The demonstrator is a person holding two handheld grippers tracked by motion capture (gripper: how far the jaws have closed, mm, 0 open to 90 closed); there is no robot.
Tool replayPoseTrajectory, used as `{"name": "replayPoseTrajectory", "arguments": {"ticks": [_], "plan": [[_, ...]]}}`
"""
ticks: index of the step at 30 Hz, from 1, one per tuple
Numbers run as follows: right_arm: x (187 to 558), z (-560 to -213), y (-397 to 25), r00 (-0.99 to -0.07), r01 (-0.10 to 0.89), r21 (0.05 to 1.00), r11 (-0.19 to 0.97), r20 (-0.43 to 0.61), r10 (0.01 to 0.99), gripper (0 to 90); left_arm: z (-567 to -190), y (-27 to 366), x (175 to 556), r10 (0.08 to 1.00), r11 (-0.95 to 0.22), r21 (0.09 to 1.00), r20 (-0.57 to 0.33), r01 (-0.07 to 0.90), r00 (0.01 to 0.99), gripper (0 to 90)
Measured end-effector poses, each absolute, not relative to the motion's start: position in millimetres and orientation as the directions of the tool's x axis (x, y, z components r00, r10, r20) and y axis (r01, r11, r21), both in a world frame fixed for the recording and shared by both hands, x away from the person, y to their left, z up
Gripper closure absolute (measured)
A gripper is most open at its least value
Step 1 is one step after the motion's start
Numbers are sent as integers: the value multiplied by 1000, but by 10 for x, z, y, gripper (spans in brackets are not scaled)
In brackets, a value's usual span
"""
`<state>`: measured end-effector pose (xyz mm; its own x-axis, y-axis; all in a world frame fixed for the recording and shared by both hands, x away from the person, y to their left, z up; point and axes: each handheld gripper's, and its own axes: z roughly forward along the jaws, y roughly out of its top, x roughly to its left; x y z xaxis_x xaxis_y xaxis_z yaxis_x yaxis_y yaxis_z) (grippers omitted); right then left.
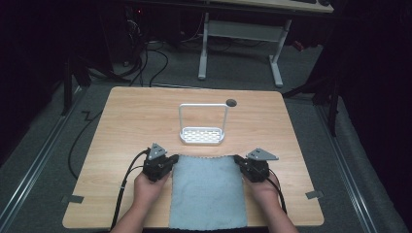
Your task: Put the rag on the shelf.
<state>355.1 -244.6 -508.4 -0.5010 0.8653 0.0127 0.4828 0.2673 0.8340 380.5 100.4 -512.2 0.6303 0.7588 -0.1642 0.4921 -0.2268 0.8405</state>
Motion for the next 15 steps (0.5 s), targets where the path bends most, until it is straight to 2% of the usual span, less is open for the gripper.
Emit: {"name": "replayPoseTrajectory", "arguments": {"ticks": [9,15], "plan": [[3455,-4911,-2427,-520,417,878,236,18,854,889,-4946,1054,3720,749,-169,885,-171,435,640,900],[3448,-4807,-2422,-520,379,901,212,18,854,889,-4806,1062,3675,745,-157,910,-145,383,651,900]]}}
